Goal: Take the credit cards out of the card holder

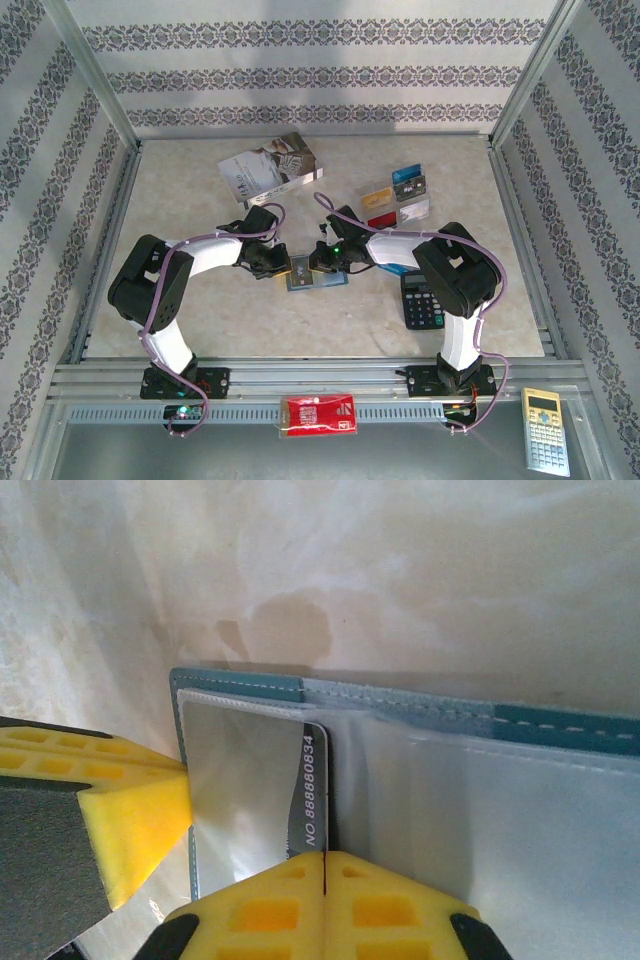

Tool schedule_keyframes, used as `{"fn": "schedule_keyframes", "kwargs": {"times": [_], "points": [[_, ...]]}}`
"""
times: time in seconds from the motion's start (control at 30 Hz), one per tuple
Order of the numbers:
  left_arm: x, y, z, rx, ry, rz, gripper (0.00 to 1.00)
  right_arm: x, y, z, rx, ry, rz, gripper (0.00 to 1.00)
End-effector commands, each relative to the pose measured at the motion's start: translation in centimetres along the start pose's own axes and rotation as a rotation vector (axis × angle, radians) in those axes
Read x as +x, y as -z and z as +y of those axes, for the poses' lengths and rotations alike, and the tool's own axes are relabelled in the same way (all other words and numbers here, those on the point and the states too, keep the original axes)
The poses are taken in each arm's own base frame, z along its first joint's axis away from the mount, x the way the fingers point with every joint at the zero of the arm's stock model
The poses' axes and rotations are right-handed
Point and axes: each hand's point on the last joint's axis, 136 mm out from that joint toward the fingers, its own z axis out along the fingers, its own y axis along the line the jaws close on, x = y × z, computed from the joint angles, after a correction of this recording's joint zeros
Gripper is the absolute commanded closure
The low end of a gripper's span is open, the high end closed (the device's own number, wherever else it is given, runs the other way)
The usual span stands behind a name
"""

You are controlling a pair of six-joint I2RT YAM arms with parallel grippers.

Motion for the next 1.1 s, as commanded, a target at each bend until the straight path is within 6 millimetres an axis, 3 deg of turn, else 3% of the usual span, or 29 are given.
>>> {"fn": "schedule_keyframes", "kwargs": {"times": [0.0,0.37,0.57,0.77,0.93,1.07], "points": [[0.6,-0.4,2.0,-0.099,-0.002,0.014,0.89,-0.5,0.7,-0.6,0.021,0.004,-0.036,0.98],[-1.0,2.3,0.8,-0.135,-0.056,-0.043,0.82,-1.1,2.7,-2.3,0.105,0.005,-0.107,1.0],[-1.5,3.7,-2.1,-0.028,-0.083,-0.065,0.8,-1.1,2.2,-1.7,0.078,0.004,-0.085,1.0],[-1.0,2.5,-4.6,0.101,-0.083,-0.027,0.81,-1.2,1.8,-1.5,0.058,-0.001,-0.07,1.0],[-0.6,0.5,-3.9,0.089,-0.057,0.014,0.85,-1.1,1.6,-1.0,0.028,-0.003,-0.056,0.95],[-0.3,-0.5,-3.0,0.065,-0.043,0.031,0.87,-1.0,1.6,-0.2,-0.024,-0.002,-0.043,0.84]]}}
